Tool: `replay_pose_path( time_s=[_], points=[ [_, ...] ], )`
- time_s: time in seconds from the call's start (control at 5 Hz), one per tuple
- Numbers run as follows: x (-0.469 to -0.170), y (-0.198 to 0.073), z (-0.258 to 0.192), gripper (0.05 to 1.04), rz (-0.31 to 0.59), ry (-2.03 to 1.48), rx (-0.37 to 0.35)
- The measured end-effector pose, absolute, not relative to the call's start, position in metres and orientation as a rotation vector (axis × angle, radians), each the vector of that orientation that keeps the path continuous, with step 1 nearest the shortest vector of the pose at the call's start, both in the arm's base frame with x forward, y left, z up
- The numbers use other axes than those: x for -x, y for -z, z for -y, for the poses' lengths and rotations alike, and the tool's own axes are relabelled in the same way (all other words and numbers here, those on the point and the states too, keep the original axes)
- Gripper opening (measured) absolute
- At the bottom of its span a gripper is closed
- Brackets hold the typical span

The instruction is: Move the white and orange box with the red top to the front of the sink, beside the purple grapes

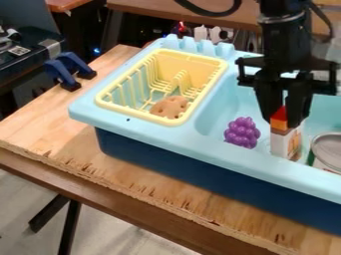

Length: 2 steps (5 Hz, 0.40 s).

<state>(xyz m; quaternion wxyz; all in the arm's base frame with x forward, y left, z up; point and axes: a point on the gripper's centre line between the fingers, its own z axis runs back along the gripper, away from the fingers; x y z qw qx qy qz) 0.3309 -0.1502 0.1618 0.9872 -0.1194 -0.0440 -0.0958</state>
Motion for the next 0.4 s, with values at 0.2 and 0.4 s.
replay_pose_path(
  time_s=[0.2, 0.4],
  points=[
    [-0.3333, -0.1574, 0.1376, 0.364, 0.068, 0.16, 0.211],
    [-0.3317, -0.1493, 0.1295, 0.364, 0.044, 0.13, 0.19]
  ],
)
